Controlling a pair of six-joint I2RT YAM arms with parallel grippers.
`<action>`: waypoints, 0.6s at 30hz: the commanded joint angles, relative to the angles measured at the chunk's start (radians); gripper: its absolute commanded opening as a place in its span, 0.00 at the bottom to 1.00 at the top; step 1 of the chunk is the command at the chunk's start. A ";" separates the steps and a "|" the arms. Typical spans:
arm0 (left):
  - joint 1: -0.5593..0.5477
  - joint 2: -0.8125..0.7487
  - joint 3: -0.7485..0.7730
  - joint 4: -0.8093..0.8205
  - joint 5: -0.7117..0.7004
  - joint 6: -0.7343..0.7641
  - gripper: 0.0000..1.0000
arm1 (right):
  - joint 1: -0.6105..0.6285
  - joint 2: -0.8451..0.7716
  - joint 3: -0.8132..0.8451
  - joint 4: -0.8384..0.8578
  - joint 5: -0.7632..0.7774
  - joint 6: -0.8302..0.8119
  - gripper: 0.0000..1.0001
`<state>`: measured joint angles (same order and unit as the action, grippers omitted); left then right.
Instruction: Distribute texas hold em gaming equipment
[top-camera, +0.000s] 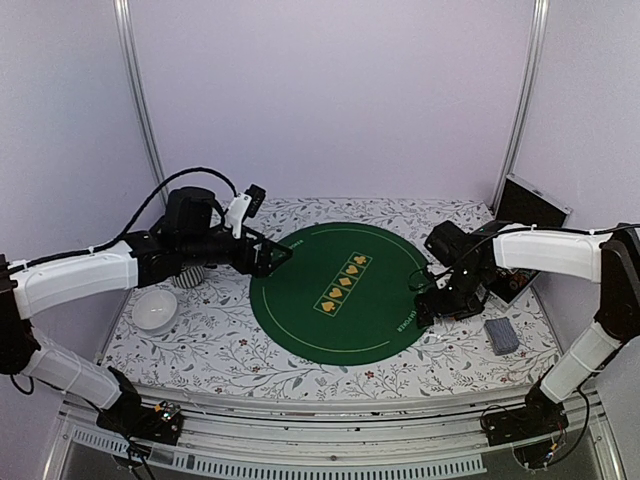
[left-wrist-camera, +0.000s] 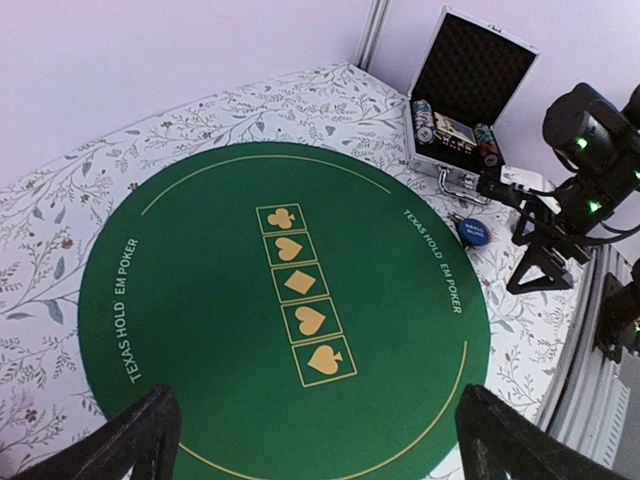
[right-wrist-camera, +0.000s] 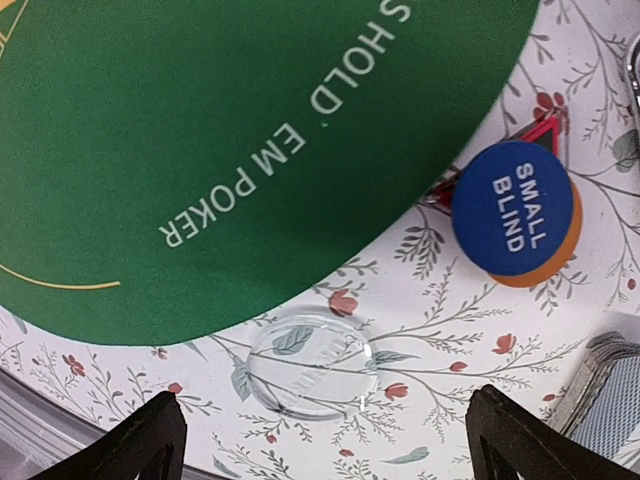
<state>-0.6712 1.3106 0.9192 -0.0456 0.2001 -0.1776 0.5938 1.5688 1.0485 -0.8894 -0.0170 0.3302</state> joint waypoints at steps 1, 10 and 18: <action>-0.016 0.031 0.063 -0.019 0.076 -0.052 0.98 | 0.035 0.040 0.042 -0.087 -0.015 0.011 0.99; -0.016 -0.016 -0.011 0.008 -0.065 0.077 0.98 | 0.055 0.073 0.034 -0.116 -0.013 0.016 0.99; -0.016 -0.024 -0.037 0.025 -0.098 0.107 0.98 | 0.083 0.120 0.003 -0.096 0.011 0.001 0.99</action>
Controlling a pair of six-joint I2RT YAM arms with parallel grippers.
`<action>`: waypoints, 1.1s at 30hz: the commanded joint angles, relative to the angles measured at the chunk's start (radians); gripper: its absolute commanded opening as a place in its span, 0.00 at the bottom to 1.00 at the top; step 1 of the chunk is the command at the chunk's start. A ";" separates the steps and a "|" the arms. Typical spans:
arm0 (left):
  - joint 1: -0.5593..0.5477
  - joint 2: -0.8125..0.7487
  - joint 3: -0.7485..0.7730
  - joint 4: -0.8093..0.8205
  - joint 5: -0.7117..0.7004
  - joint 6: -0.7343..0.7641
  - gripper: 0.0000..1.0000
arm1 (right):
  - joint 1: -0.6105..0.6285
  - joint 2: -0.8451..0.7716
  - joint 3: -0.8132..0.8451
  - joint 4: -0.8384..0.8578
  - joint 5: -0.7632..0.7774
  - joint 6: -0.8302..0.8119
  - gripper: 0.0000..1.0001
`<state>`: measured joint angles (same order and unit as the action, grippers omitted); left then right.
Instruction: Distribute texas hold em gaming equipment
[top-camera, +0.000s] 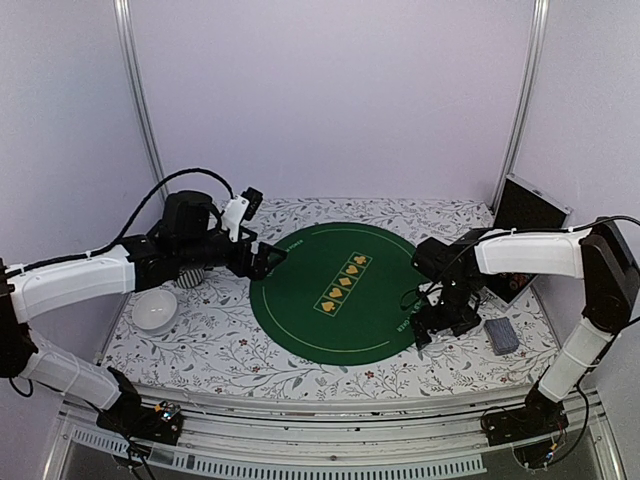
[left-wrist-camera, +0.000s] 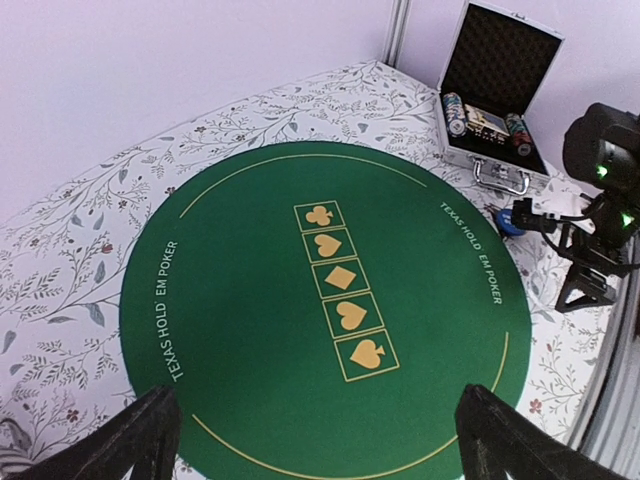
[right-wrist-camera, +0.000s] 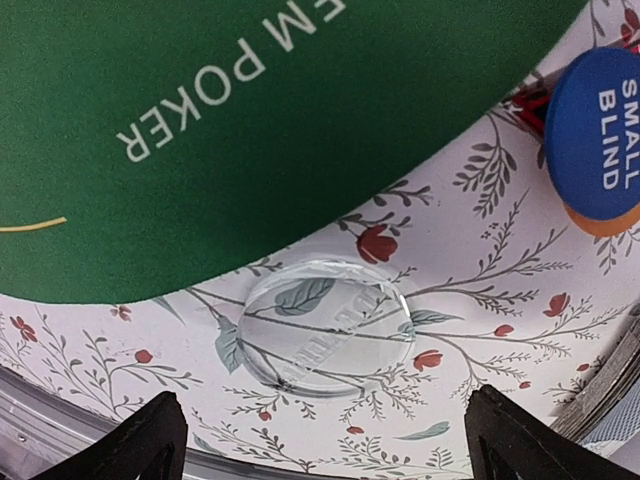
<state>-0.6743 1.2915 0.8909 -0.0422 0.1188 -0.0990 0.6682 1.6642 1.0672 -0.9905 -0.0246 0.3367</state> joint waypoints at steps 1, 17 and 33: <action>-0.012 -0.001 -0.006 0.019 -0.010 0.027 0.98 | 0.009 0.028 -0.020 0.019 0.016 -0.010 0.99; -0.012 -0.003 -0.007 0.016 -0.014 0.036 0.98 | 0.031 0.091 -0.035 0.039 0.046 0.004 0.81; -0.013 -0.005 -0.009 0.016 -0.013 0.039 0.98 | 0.051 0.122 0.007 0.047 0.068 0.001 0.66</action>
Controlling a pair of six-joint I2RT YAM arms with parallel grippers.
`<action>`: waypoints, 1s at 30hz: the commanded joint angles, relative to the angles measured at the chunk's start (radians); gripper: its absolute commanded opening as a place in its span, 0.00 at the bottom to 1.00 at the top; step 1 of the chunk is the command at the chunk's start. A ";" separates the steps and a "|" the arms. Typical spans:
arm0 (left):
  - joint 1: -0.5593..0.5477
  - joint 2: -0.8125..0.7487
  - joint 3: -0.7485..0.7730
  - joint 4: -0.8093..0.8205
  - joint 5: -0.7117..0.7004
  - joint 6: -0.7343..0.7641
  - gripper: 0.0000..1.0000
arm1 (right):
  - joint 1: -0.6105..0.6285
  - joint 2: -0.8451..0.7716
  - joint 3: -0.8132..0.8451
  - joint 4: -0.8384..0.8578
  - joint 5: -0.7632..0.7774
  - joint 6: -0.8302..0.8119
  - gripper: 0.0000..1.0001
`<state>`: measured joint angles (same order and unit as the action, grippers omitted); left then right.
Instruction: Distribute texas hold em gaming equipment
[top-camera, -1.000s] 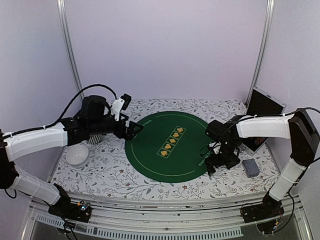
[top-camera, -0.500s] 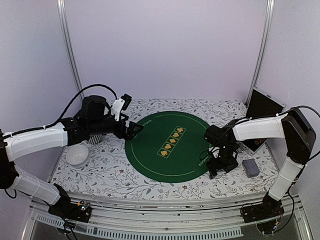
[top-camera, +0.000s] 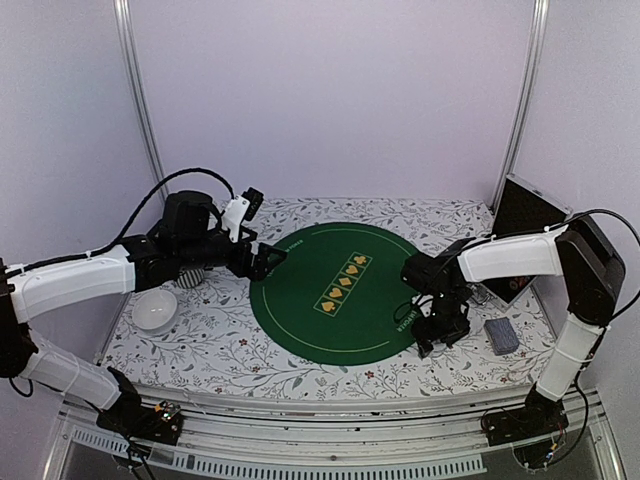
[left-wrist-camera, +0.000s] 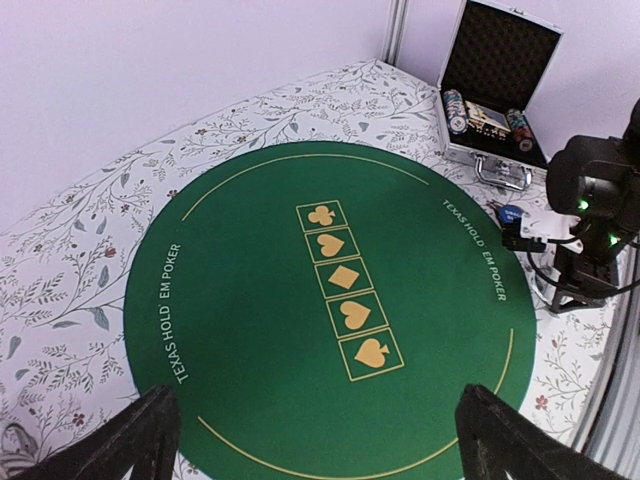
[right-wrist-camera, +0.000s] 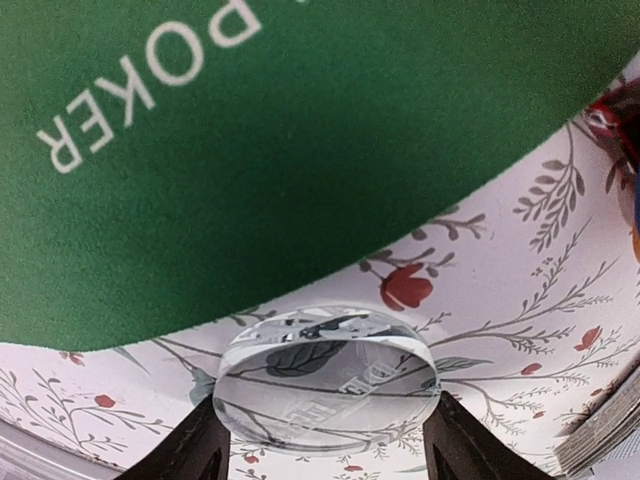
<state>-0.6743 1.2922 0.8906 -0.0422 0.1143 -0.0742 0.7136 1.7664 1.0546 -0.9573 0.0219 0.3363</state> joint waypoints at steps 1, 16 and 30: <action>-0.013 -0.005 -0.009 0.017 -0.008 0.014 0.98 | 0.006 0.020 0.023 0.014 0.021 0.000 0.63; -0.013 -0.012 -0.010 0.021 -0.016 0.022 0.98 | 0.076 -0.042 0.267 -0.097 0.012 -0.042 0.39; 0.012 -0.182 -0.078 0.106 -0.374 0.001 0.98 | 0.375 0.447 0.799 -0.016 -0.061 -0.182 0.38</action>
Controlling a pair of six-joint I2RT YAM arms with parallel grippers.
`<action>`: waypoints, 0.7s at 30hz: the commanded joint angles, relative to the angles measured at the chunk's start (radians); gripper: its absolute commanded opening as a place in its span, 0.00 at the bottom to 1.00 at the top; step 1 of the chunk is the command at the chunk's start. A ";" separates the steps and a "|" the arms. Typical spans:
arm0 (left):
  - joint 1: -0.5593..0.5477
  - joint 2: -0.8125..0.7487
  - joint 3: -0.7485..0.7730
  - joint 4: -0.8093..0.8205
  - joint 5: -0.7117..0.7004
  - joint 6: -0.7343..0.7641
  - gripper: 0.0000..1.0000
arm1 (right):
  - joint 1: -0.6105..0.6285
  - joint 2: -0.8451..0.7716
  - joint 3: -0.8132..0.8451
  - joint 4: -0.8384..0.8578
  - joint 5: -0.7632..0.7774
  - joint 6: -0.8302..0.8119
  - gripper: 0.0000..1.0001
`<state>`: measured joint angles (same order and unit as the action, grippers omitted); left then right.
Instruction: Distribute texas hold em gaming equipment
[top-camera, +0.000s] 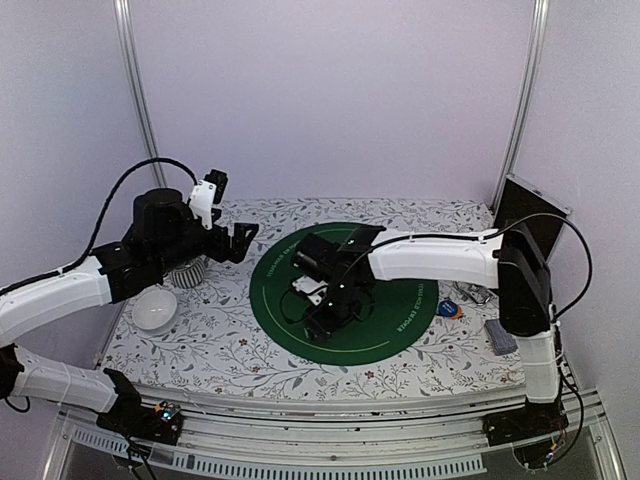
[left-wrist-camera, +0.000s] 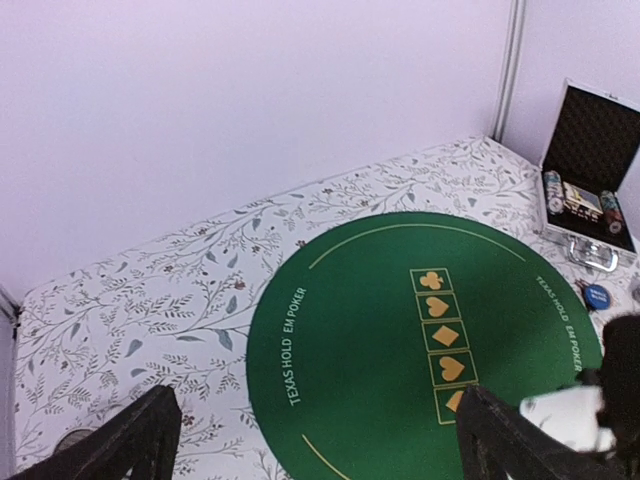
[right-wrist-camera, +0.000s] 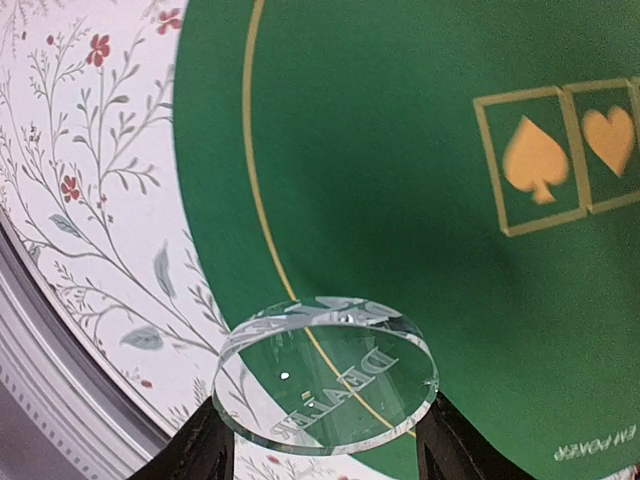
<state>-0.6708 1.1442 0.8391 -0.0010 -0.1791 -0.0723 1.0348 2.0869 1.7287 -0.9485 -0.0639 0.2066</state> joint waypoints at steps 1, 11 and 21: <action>0.009 -0.035 -0.027 0.065 -0.077 0.003 0.98 | 0.064 0.157 0.157 -0.048 0.041 -0.060 0.38; 0.008 -0.032 -0.020 0.056 -0.065 0.011 0.98 | 0.076 0.270 0.249 -0.053 0.063 -0.057 0.40; 0.008 -0.028 -0.021 0.056 -0.062 0.020 0.98 | 0.075 0.339 0.319 -0.093 0.109 -0.061 0.70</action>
<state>-0.6670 1.1126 0.8272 0.0330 -0.2398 -0.0704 1.1126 2.3939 2.0357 -1.0103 0.0074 0.1547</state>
